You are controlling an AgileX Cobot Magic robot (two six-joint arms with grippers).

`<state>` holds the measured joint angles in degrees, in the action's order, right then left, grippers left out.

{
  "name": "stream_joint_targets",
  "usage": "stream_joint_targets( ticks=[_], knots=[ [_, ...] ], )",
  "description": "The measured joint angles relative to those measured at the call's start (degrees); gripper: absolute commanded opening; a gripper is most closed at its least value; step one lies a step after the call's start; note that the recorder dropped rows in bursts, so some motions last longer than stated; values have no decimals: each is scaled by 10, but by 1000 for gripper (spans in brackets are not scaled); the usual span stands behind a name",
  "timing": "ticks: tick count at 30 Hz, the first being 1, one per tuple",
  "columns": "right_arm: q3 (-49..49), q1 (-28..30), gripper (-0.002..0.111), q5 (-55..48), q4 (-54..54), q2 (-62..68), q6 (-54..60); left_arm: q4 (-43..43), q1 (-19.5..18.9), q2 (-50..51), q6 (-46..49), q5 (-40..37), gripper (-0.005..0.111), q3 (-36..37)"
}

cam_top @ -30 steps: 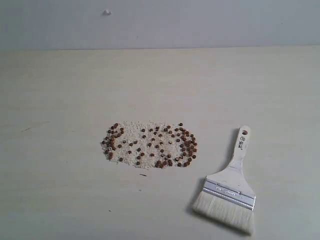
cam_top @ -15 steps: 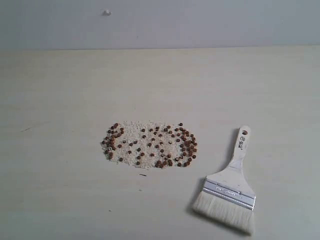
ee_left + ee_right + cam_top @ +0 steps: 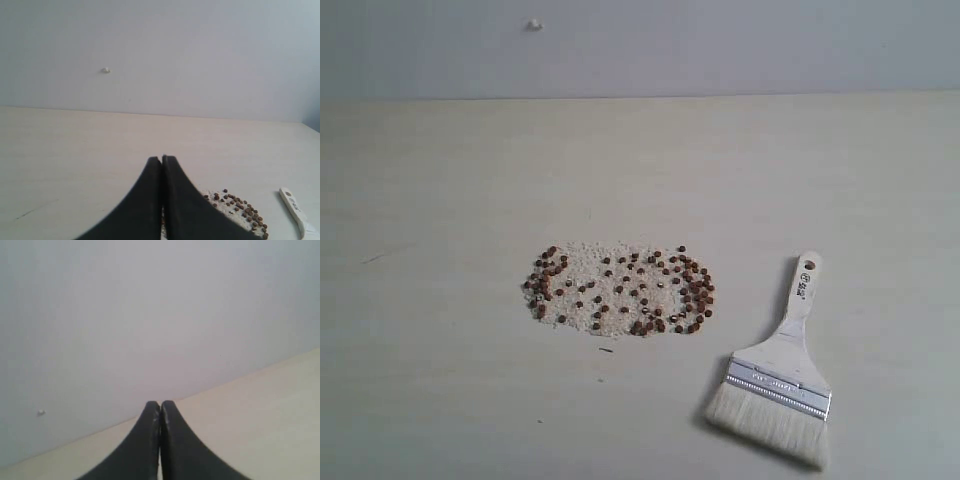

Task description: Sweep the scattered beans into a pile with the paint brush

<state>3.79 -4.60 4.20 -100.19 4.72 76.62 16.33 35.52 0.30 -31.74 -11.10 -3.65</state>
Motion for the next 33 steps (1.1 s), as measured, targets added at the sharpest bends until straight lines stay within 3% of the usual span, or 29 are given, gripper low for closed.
stream_joint_targets(
  ticks=[8,14,24,30,33],
  knots=[
    [90,0,0,-9,-1,150,49,0,0,0,0,0,0,0],
    [157,0,0,39,-1,199,62,0,0,0,0,0,0,0],
    [228,0,0,128,0,459,239,0,0,0,0,0,0,0],
    [229,0,0,180,0,480,270,0,0,0,0,0,0,0],
    [229,0,0,140,0,465,267,0,0,0,0,0,0,0]
  ],
)
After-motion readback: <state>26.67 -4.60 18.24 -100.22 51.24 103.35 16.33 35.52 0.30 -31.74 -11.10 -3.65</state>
